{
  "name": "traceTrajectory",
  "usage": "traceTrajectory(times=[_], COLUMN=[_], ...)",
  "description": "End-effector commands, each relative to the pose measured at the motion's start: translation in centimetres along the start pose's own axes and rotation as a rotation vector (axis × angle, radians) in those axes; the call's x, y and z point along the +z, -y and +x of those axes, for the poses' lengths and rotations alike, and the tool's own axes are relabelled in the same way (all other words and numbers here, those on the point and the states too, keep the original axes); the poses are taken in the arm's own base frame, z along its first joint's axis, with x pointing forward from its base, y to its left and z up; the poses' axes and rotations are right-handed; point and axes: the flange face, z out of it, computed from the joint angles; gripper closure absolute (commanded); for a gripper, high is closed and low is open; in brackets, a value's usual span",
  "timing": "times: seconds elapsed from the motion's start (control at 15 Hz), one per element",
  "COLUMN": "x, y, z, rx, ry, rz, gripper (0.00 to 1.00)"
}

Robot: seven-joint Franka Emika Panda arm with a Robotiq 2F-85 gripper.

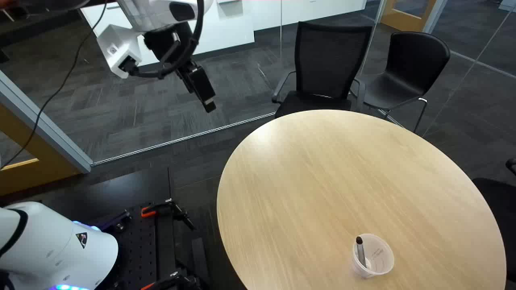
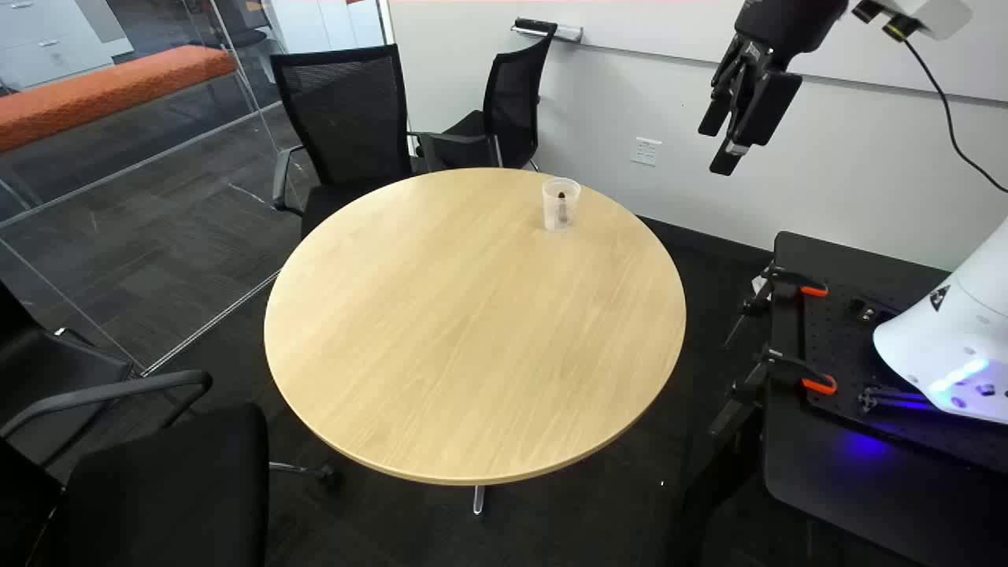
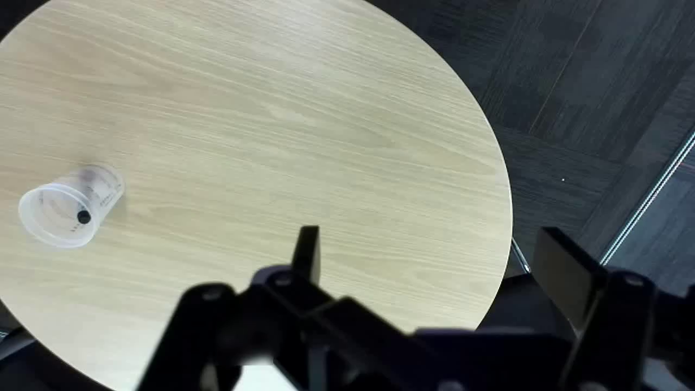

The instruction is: Remove the marker from the cup and then move the cup to the left

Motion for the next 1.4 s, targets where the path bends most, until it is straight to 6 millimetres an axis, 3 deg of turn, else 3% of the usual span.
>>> traceTrajectory(times=[0.0,0.53,0.93,1.33], x=[-0.1,-0.6,-2.7,-3.5], y=[0.0,-0.6,-5.7,-12.8], z=[0.0,0.6,2.1,3.3], rx=[0.000,0.043,0.311,0.633], ry=[0.001,-0.046,-0.185,-0.276], rz=[0.000,-0.068,-0.172,-0.217], gripper=[0.00,0.00,0.00,0.00])
